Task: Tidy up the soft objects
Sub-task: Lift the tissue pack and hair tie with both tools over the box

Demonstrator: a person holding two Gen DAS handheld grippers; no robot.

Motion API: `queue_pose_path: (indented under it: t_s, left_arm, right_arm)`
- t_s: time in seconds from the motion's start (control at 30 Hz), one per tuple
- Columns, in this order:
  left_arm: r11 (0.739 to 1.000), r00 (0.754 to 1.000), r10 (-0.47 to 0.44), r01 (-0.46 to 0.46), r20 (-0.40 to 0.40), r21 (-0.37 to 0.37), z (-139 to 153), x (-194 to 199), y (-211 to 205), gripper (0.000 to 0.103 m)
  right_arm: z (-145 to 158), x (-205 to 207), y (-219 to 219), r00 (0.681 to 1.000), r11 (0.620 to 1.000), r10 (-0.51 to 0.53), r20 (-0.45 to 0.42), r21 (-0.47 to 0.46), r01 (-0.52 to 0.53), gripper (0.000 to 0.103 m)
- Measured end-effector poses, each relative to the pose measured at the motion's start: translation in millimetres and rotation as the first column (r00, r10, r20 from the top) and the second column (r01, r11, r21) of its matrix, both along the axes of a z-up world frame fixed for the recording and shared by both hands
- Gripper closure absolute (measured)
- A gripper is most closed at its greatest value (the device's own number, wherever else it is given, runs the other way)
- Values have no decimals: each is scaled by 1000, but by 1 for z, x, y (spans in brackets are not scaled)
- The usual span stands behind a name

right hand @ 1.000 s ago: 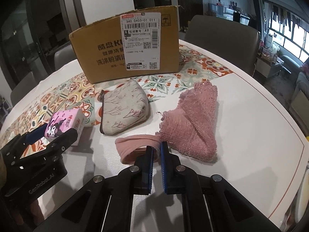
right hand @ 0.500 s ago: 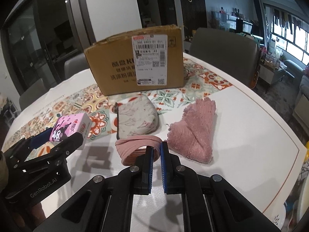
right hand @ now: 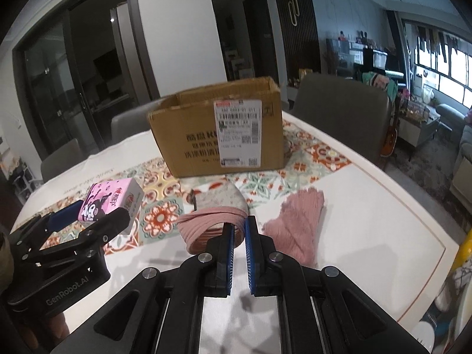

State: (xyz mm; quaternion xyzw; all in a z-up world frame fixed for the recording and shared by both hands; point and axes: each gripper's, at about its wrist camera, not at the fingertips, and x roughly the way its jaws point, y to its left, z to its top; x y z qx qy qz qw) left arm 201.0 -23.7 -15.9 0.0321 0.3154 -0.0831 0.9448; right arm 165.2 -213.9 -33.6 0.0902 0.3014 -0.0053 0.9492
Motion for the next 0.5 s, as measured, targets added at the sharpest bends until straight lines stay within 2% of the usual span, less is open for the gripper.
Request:
queue_pose_path:
  t_s: [0.5]
  left_arm:
    - [1000,990,-4,4,143,-2,54,26,-5,30]
  right_arm:
    - [53,21,-10,985,999,-21,172,-23,25,94]
